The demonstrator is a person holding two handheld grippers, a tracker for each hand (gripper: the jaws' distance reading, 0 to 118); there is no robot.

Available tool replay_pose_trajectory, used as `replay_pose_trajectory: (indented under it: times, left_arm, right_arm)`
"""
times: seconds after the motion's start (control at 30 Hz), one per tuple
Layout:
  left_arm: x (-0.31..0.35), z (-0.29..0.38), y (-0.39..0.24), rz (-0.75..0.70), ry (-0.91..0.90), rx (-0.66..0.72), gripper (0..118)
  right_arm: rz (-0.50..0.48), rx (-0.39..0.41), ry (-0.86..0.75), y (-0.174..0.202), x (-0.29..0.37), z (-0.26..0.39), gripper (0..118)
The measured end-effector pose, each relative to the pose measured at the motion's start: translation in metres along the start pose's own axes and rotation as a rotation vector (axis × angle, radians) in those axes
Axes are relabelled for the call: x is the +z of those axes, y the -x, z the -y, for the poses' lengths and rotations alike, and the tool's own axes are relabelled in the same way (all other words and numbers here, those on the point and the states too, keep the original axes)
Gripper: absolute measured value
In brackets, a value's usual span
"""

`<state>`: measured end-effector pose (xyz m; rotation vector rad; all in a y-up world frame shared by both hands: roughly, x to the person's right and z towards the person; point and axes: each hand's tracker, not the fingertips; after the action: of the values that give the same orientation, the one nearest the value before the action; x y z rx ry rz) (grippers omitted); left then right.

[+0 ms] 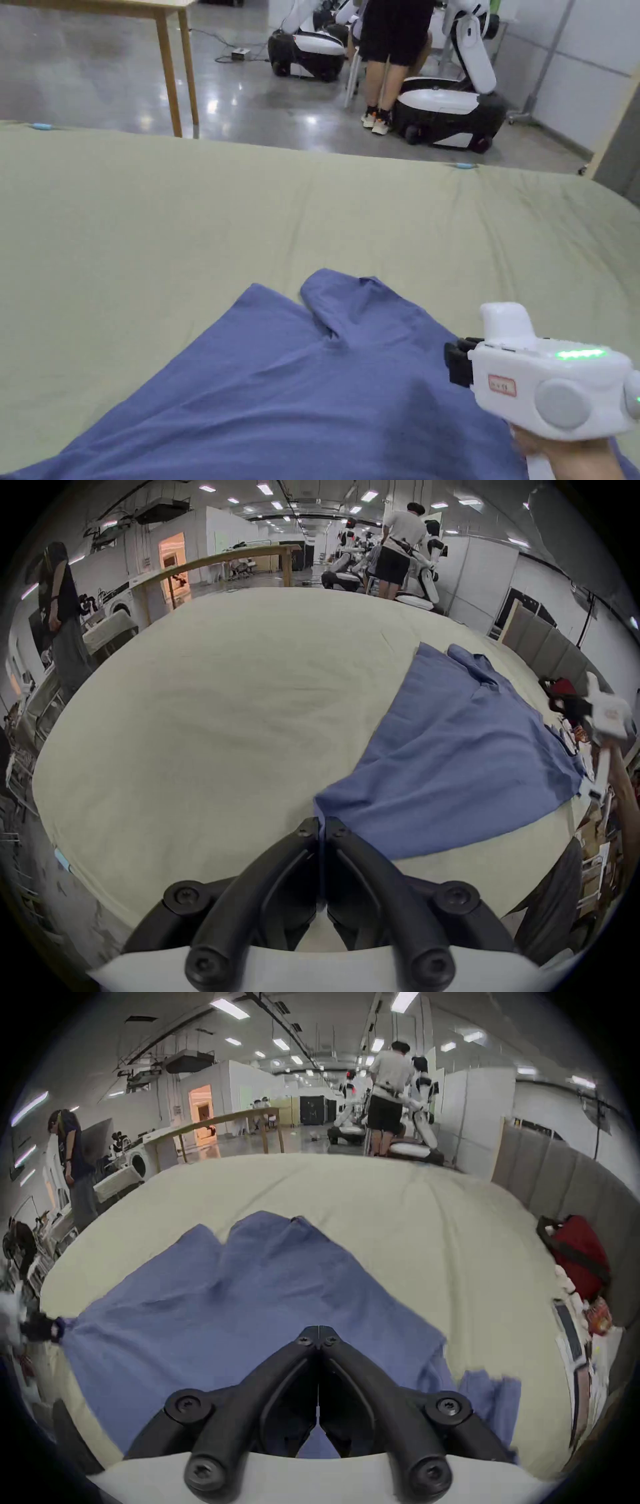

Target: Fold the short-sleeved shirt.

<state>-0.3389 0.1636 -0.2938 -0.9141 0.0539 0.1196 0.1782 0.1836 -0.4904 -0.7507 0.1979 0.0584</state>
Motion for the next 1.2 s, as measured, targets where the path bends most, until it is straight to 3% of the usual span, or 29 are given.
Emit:
replay_pose_trajectory:
  times: [0.1, 0.27, 0.3, 0.33, 0.37, 0.4, 0.5, 0.67, 0.73, 0.8, 0.83, 0.87, 0.97, 1.2]
  left_arm:
    - [0.002, -0.001, 0.000, -0.002, -0.012, 0.006, 0]
    - [-0.003, -0.003, 0.008, 0.015, -0.005, 0.036, 0]
    - [-0.004, -0.003, 0.010, 0.017, -0.005, 0.047, 0]
    - [-0.005, -0.003, 0.011, 0.023, -0.002, 0.060, 0]
    - [-0.006, -0.003, 0.012, 0.030, 0.001, 0.066, 0]
    - [-0.007, -0.003, 0.012, 0.028, 0.003, 0.066, 0]
    - [-0.009, -0.003, 0.012, 0.023, 0.012, 0.063, 0]
    - [-0.013, -0.005, 0.014, 0.019, 0.019, 0.068, 0]
    - [-0.015, -0.004, 0.013, 0.015, 0.024, 0.061, 0]
    - [-0.014, -0.006, 0.013, 0.014, 0.026, 0.058, 0]
    - [-0.014, -0.005, 0.013, 0.013, 0.027, 0.054, 0]
    - [-0.014, -0.006, 0.013, 0.010, 0.028, 0.049, 0]
    - [-0.014, -0.009, 0.025, 0.003, 0.021, 0.046, 0]
    - [0.026, -0.038, 0.026, -0.010, -0.095, 0.042, 0]
  right_arm:
    - [0.066, 0.084, 0.059, -0.013, -0.039, -0.036, 1]
    - [0.056, 0.110, 0.170, -0.022, -0.078, -0.070, 5]
    - [0.064, 0.115, 0.183, -0.024, -0.085, -0.075, 26]
    - [0.059, 0.111, 0.180, -0.022, -0.086, -0.076, 63]
    - [0.029, 0.108, 0.207, -0.025, -0.093, -0.080, 115]
    - [-0.016, 0.091, 0.265, -0.026, -0.101, -0.083, 118]
    - [-0.010, 0.077, 0.298, -0.022, -0.116, -0.096, 112]
    - [0.053, 0.140, 0.373, -0.018, -0.137, -0.073, 109]
    - [0.024, 0.109, 0.373, -0.022, -0.143, -0.070, 103]
    - [0.010, 0.084, 0.333, -0.020, -0.129, -0.072, 74]
    - [-0.003, 0.097, 0.304, -0.018, -0.119, -0.074, 44]
    - [-0.002, 0.117, 0.299, -0.014, -0.110, -0.077, 3]
    - [-0.039, 0.111, 0.243, -0.014, -0.075, -0.081, 3]
    - [-0.015, 0.189, 0.033, -0.015, 0.039, -0.112, 3]
